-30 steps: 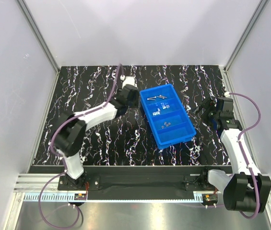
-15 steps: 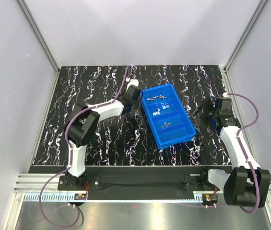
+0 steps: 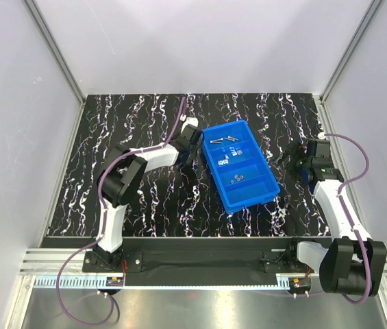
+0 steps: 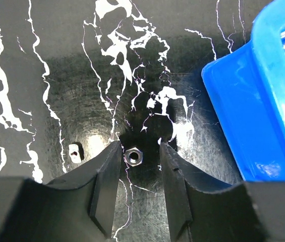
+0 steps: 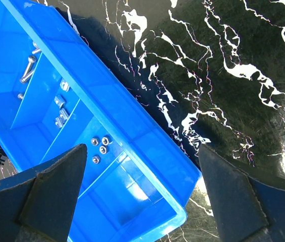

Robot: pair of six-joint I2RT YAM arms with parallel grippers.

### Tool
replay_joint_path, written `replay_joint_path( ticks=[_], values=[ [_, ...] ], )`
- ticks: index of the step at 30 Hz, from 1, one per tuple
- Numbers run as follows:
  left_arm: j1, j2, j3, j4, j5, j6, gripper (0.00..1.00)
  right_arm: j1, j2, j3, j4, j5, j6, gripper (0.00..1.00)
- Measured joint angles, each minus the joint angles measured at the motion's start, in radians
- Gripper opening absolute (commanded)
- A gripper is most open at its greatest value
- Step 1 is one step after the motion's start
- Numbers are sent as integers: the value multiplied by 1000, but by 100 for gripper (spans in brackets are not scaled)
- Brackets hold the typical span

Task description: Sort the screws and nuts into containers

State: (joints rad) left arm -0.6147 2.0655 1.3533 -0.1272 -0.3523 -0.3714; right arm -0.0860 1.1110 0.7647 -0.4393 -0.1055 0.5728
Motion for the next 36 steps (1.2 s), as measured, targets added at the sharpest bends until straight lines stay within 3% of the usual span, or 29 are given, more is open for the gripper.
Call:
replay_joint_path(
  ticks=[5,15,24,29,36],
  values=[
    [1,0,0,-1,0,-11,36,0,2,0,0,0,0,100],
    [1,0,-21,20,-6,-34,35,0,5,0,0,0,0,100],
    [0,0,-23,28,-10,-45,15,0,5,0,0,1,0,100],
    [0,-8,-50,71,-18,-45,11,0,5,0,-1,6,0,100],
    [-1,-151,-192,71,-13,-49,10,0,0,0,-1,8,0,100]
  ],
)
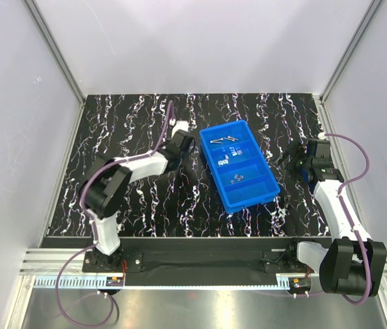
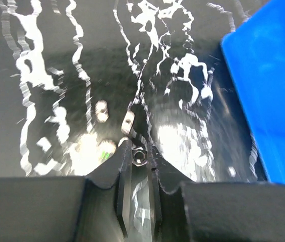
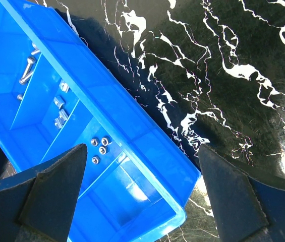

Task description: Sort the screws and nuts into containers

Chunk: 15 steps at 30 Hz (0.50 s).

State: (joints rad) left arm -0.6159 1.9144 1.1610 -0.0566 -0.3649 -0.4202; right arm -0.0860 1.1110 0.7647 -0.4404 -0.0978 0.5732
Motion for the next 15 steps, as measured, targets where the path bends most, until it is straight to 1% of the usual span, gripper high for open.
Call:
replay_joint_path(
  ticks=[4,6,8,11,15],
  values=[
    [-29,-151,-43,0,12,-7,10,0,-11,0,0,0,2,100],
    [-78,-224,-42,28,19,-7,10,0,-21,0,0,0,5,100],
    [-137,-264,-32,52,35,-7,10,0,-32,0,1,0,8,100],
    [-235,-260,14,86,71,-6,10,0,-48,0,1,1,8,100],
    [-328,-167,103,106,123,-6,10,0,-55,0,-1,1,8,100]
  ],
)
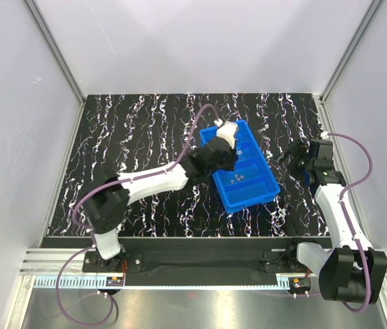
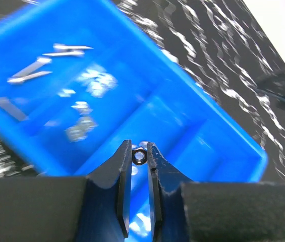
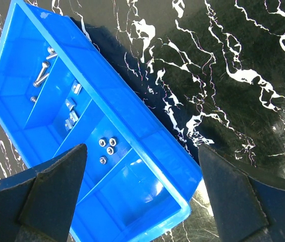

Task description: Sort the screws and nuts into containers

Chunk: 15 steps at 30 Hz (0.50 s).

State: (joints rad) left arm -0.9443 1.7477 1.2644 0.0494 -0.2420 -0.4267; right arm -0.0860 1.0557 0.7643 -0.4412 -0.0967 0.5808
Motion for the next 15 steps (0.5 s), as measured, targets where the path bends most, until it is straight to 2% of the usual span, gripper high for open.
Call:
replay_joint_path(
  ticks=[7,10,11,14,15],
  values=[
    [-29,184,105,-17,66,3,11,0,-23,-4,-15,10,-5,100],
    [-30,232,144,-51,75,11,19,0,-28,-6,-19,10,-6,100],
    [-30,246,159,-64,77,14,29,0,-28,-6,-20,10,-7,100],
    [-31,250,166,-81,79,28,50,0,-27,-6,-20,10,-8,100],
    [-31,249,167,-82,78,30,61,0,-27,-6,-20,10,-8,100]
  ],
)
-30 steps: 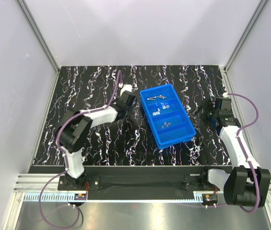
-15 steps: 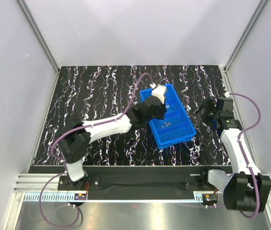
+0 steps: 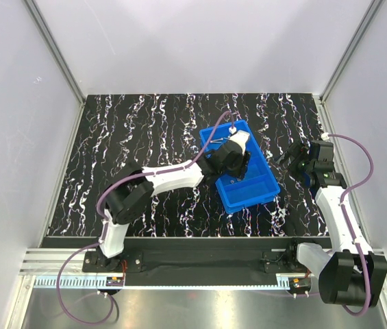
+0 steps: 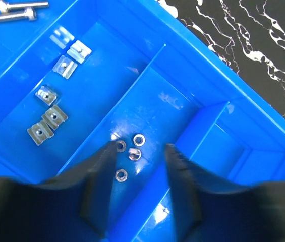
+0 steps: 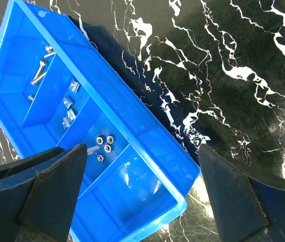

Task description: Sort the screws and nuts into containers

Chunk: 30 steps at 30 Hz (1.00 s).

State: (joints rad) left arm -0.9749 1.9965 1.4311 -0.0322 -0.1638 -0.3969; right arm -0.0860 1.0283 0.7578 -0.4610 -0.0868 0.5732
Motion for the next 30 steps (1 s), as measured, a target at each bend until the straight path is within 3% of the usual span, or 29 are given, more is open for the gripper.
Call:
replay_joint_path(
  ticks=[4,8,12,15,19,25,30],
  values=[
    [8,-52,-28,-5,6,2,72,0,0,0,0,0,0,100],
    [55,-237,-124,3,14,-14,74,0,0,0,0,-1,0,100],
    [193,-454,-217,22,-18,-50,74,0,0,-1,1,-2,0,100],
    [319,-523,-255,18,-60,-76,74,0,2,-11,8,-6,1,100],
    [410,-479,-289,-23,-124,-91,69,0,12,-16,18,-13,2,100],
    [419,-251,-262,-95,-144,-72,56,0,23,-16,22,-13,3,100],
    [418,-124,-217,-127,-141,-59,51,0,18,-16,22,-12,3,100]
  ],
)
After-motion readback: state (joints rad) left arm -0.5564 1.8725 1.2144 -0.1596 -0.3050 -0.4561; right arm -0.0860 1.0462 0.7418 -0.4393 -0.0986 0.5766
